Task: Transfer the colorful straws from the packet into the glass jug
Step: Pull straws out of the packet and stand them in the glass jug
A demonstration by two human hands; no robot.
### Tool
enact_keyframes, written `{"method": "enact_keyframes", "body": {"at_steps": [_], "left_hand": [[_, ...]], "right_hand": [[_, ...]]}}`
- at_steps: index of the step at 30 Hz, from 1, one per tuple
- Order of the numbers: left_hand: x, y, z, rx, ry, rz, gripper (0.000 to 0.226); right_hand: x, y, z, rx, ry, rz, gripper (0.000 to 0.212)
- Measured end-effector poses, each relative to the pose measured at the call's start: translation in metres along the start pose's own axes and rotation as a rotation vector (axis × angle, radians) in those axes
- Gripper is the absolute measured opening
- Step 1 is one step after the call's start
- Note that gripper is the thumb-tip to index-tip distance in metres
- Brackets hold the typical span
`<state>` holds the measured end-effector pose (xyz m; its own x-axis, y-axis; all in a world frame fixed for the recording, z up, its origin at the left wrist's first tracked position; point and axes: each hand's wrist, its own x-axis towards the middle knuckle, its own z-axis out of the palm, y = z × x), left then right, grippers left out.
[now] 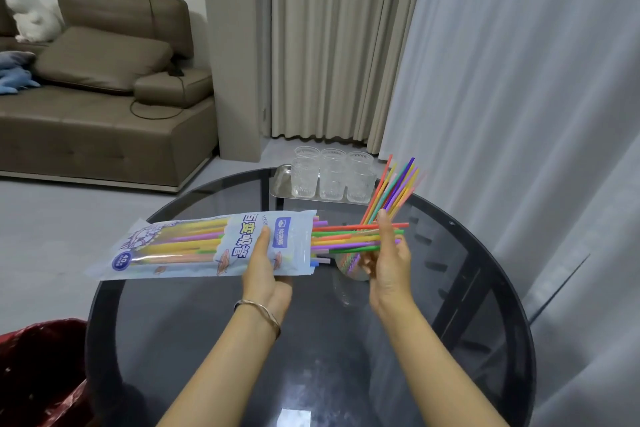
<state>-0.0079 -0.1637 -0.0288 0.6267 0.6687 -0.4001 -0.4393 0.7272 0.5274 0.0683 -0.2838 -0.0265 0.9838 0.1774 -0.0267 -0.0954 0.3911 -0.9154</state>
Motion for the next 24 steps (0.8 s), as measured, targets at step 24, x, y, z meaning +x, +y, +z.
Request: {"method": "enact_keyframes", "body": {"at_steps": [24], "left_hand": [[-0.008,-0.020,0.017,0.014,0.000,-0.057,0.044]], "right_hand": [[-0.004,0.004,0.016,-0.083,-0.033,0.062,0.010]]}}
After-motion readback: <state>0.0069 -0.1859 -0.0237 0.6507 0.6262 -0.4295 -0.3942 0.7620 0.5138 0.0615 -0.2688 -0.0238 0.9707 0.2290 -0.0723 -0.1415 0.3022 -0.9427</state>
